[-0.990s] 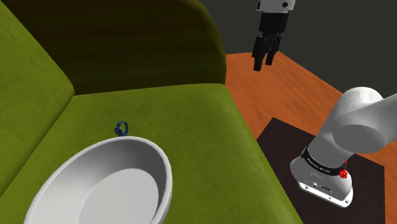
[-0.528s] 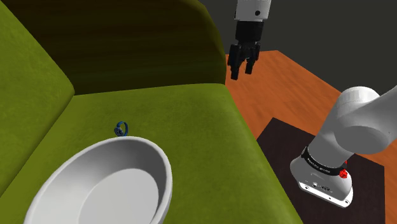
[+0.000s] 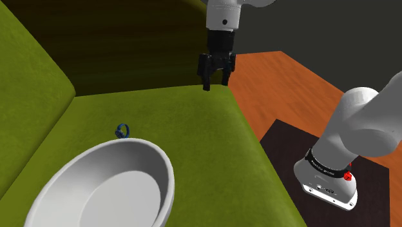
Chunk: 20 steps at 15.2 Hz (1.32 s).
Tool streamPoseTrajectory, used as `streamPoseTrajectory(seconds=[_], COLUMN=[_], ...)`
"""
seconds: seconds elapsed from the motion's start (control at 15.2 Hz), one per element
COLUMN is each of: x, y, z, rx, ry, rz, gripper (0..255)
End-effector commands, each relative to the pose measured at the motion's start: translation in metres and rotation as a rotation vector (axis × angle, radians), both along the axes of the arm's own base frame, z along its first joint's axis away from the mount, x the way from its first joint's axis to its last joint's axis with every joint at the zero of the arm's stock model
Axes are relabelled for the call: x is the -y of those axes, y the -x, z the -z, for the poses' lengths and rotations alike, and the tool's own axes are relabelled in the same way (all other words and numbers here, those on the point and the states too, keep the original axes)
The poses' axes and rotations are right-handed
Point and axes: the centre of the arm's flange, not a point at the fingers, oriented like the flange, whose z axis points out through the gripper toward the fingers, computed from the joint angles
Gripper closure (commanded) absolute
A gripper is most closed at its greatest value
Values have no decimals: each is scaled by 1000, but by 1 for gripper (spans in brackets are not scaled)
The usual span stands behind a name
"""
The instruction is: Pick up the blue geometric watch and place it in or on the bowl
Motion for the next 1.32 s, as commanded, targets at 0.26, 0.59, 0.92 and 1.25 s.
streamPoseTrajectory(seconds=[0.26, 0.59, 0.92, 1.25], x=[-66, -120, -173, -226], y=[-33, -63, -94, -125], z=[9, 14, 18, 19], rx=[-19, -34, -49, -65], ry=[-48, -88, -128, -167], rz=[9, 15, 22, 28], gripper=[0, 0, 0, 0])
